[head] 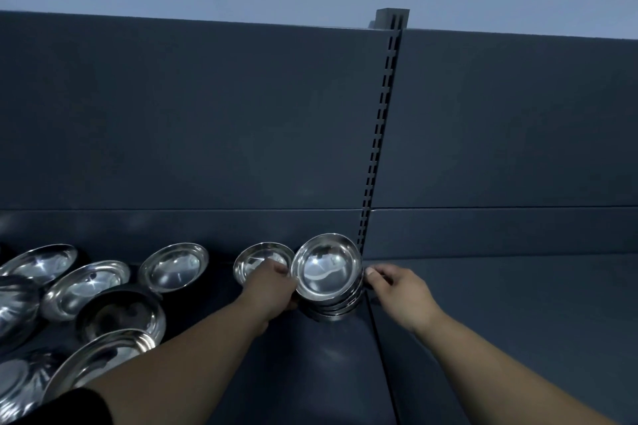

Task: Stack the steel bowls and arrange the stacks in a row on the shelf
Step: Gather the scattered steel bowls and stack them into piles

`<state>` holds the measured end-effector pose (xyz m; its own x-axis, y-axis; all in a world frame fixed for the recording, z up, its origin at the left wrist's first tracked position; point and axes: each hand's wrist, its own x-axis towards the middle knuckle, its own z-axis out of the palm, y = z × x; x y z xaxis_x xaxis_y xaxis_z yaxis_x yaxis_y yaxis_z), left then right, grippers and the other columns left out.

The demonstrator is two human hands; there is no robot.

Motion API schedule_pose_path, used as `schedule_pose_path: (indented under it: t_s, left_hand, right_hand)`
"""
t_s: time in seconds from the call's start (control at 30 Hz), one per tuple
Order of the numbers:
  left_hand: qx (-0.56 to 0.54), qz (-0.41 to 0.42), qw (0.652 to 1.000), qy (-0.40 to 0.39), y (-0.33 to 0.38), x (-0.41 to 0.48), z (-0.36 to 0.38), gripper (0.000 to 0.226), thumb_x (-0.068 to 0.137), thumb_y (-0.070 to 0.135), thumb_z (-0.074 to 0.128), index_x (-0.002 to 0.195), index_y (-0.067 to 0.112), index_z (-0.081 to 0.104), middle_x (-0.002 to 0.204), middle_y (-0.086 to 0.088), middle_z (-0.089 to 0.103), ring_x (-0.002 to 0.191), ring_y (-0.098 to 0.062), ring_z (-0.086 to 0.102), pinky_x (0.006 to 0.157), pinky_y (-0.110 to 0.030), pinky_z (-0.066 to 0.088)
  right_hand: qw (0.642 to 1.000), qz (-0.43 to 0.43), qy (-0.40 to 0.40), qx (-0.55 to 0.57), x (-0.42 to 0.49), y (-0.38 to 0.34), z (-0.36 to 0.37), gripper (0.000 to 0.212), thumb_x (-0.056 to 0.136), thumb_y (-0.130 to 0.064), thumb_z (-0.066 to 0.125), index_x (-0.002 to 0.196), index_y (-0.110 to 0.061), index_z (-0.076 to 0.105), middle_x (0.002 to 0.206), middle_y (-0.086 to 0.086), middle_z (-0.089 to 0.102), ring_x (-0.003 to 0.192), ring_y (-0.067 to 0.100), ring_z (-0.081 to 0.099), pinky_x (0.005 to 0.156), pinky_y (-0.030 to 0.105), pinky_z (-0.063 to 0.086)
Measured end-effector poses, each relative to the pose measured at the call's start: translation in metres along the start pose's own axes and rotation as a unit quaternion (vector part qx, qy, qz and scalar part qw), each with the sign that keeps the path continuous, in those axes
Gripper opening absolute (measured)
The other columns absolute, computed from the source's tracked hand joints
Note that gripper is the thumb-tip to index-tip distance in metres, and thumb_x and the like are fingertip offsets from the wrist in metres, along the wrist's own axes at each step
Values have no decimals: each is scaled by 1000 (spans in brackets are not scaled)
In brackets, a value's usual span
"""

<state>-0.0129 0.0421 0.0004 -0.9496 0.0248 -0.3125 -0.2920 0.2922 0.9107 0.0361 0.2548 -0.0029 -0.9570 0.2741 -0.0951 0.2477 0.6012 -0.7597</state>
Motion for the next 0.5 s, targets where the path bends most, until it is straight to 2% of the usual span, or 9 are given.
schedule_pose_path:
  t_s: [0.07, 0.2, 0.27, 0.4, 0.5]
  left_hand:
    - [26, 0, 1000, 4, -5, 0, -1, 15, 85, 12, 60, 101, 11, 59, 90, -11, 69, 72, -23, 68, 65, -33, 59]
    - [50, 17, 999, -9, -10, -8, 2, 26, 91, 26, 55, 116, 21, 56, 111, -2, 65, 95, -25, 66, 82, -44, 58]
    - [35, 24, 999, -21, -14, -9, 6, 30, 92, 27, 52, 121, 23, 58, 111, 1, 67, 96, -23, 67, 86, -45, 57]
    - [-30, 21, 998, -52, -11, -17, 14, 21, 96, 19, 50, 114, 25, 59, 99, -4, 69, 80, -18, 67, 76, -35, 59]
    - [-35, 29, 996, -76, -7, -22, 18, 22, 95, 13, 51, 104, 33, 55, 97, -2, 68, 84, -18, 64, 81, -37, 56]
  right_hand:
    - [1000, -3, 2, 12, -2, 0, 1, 31, 97, -42, 49, 113, -26, 69, 107, -8, 72, 102, 12, 64, 92, 23, 47]
    - [999, -16, -9, 47, -6, 0, 3, 32, 97, -44, 47, 117, -27, 66, 109, -10, 71, 106, 9, 62, 93, 21, 43]
    - [998, -20, -19, 53, -8, -2, 4, 36, 97, -44, 47, 125, -27, 62, 117, -10, 68, 111, 7, 59, 96, 19, 40]
    - [996, -22, -28, 79, -7, -2, 2, 38, 98, -36, 48, 135, -29, 53, 126, -10, 63, 117, 4, 55, 104, 19, 36]
    - [992, -26, -52, 111, -6, 1, 0, 42, 98, -29, 51, 138, -36, 46, 128, -14, 59, 121, 2, 54, 110, 24, 35]
